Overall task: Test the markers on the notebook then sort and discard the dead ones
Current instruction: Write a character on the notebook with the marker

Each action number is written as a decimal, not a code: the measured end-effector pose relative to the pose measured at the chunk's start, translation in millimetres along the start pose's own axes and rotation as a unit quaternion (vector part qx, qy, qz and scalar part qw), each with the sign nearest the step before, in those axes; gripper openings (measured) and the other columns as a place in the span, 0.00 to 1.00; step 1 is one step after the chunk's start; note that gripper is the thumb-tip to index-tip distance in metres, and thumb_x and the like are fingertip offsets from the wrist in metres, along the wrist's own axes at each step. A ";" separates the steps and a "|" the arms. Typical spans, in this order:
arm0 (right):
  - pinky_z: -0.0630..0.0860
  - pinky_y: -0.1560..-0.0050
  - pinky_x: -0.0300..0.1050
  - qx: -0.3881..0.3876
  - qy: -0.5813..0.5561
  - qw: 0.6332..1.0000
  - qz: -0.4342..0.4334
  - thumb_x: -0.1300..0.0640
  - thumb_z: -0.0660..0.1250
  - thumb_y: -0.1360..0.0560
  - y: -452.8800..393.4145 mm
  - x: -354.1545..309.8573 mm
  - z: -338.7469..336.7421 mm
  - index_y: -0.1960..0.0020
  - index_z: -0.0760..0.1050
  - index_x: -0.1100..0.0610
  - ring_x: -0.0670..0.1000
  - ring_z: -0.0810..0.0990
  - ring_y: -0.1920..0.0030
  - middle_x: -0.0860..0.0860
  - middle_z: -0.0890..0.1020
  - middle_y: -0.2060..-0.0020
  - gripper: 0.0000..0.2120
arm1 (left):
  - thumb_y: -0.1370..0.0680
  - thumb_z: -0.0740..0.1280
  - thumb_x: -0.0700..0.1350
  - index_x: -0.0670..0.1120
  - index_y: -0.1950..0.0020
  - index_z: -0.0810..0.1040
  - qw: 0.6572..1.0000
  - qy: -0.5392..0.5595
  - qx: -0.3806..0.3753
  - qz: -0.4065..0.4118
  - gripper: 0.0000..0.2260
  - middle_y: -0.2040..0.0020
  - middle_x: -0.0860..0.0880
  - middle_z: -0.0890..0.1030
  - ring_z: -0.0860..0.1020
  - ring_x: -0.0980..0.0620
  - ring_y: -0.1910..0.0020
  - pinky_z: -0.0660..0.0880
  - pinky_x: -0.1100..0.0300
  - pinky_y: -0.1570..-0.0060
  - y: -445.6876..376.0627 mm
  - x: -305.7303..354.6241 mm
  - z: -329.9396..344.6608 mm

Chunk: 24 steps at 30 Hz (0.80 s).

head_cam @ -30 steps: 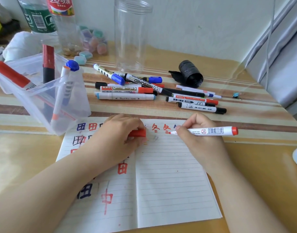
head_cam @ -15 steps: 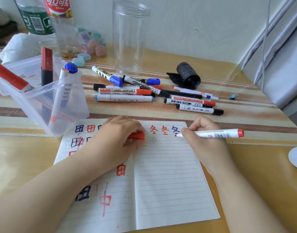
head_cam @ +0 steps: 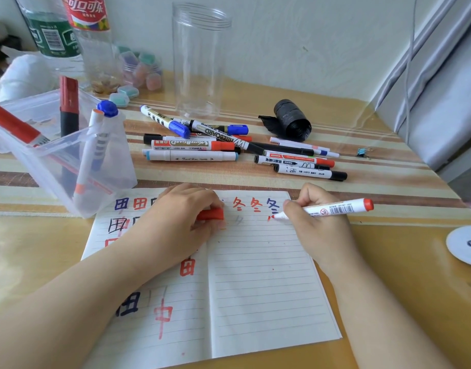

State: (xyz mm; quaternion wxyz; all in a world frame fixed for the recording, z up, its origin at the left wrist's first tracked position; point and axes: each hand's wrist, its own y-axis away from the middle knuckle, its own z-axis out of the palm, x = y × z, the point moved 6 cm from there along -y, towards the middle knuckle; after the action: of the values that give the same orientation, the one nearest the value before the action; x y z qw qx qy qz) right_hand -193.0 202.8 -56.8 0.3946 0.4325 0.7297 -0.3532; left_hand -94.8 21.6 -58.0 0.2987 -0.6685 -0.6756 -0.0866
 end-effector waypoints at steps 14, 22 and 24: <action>0.57 0.78 0.32 -0.026 0.015 1.000 -0.009 0.64 0.66 0.27 2.1 -1.1 3.4 0.69 0.62 0.59 0.41 0.64 0.79 0.43 0.66 0.81 0.17 | 0.30 0.64 0.52 0.48 0.51 0.80 1.000 0.001 -0.001 0.001 0.12 0.56 0.55 0.81 0.75 0.53 0.52 0.73 0.56 0.50 0.0 0.3 -0.7; 0.56 0.79 0.32 -0.001 0.008 1.000 -0.002 0.68 0.64 0.28 0.4 -0.3 -2.5 0.70 0.60 0.57 0.42 0.61 0.80 0.45 0.61 0.78 0.18 | 0.30 0.58 0.59 0.49 0.52 0.79 1.000 0.002 -0.008 0.009 0.18 0.55 0.56 0.81 0.76 0.54 0.53 0.72 0.58 0.51 -1.2 -0.5 0.6; 0.57 0.79 0.31 -0.004 0.003 1.000 -0.007 0.67 0.65 0.28 0.9 0.0 -2.3 0.70 0.60 0.57 0.42 0.61 0.80 0.44 0.62 0.79 0.18 | 0.30 0.59 0.58 0.50 0.52 0.79 1.000 0.001 -0.008 0.010 0.17 0.55 0.56 0.80 0.75 0.54 0.53 0.72 0.58 0.51 -1.0 0.0 0.5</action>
State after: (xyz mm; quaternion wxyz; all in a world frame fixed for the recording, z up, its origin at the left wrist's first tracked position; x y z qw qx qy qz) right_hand -192.8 205.0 -56.0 0.3919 0.4270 0.7352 -0.3515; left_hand -95.9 21.8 -58.2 0.2947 -0.6775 -0.6679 -0.0897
